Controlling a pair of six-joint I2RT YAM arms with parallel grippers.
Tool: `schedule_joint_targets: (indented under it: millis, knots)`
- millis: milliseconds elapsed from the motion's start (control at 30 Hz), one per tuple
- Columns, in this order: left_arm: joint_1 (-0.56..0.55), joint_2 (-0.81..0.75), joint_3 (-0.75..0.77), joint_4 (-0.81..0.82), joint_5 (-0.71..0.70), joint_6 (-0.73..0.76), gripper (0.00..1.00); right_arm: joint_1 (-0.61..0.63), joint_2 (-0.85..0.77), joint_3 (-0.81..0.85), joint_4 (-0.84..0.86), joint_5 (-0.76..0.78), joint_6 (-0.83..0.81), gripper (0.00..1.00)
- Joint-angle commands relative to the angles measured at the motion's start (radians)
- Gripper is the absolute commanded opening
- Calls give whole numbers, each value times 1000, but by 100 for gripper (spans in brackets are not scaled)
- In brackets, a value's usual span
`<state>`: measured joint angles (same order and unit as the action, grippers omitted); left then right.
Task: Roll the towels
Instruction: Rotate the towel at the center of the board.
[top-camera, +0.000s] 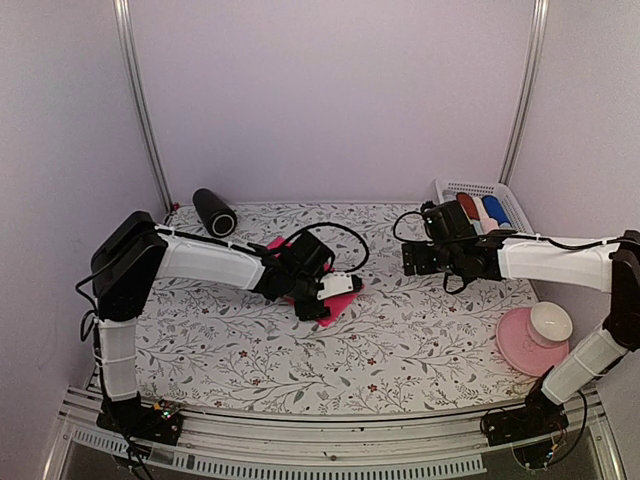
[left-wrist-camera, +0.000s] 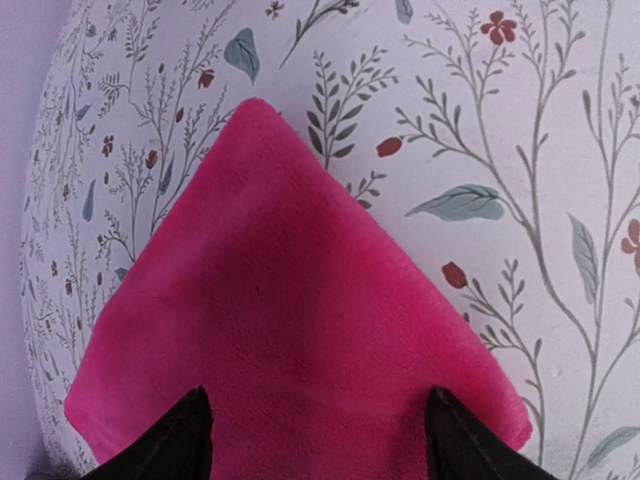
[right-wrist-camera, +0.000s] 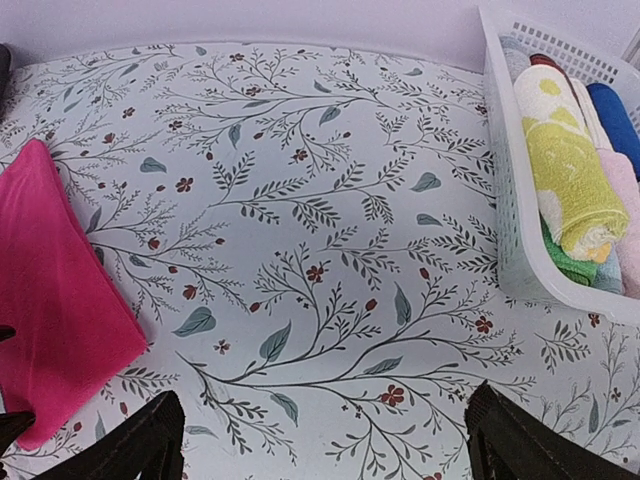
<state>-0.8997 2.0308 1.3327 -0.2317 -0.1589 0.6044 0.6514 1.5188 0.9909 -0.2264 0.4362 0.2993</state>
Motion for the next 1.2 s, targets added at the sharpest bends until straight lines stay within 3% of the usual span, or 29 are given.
schedule_joint_targets:
  millis: [0,267,567,667,733,900,967,1100,1167]
  knots:
    - [-20,31,17,-71,60,-10,70,-7,-28,-21,17,11,6,99]
    - [-28,-50,-104,-208,133,46,65,-9,-38,-27,25,-3,-12,99]
    - [39,-273,-316,-268,135,107,75,-9,-33,-28,55,-50,-17,99]
    - [116,-344,-273,-259,168,99,83,-7,-13,-19,67,-73,-18,99]
    - [167,-381,-216,-253,204,87,96,-7,-4,-12,71,-85,-17,99]
    - [245,-348,-61,-186,194,7,97,-5,6,-5,73,-96,-14,99]
    - [255,-277,2,-176,139,-24,94,-4,7,-6,73,-96,-14,99]
    - [285,-129,113,-141,39,-50,74,1,5,-15,75,-97,-12,99]
    - [297,-55,158,-127,-8,-34,73,3,4,-21,77,-99,-11,99]
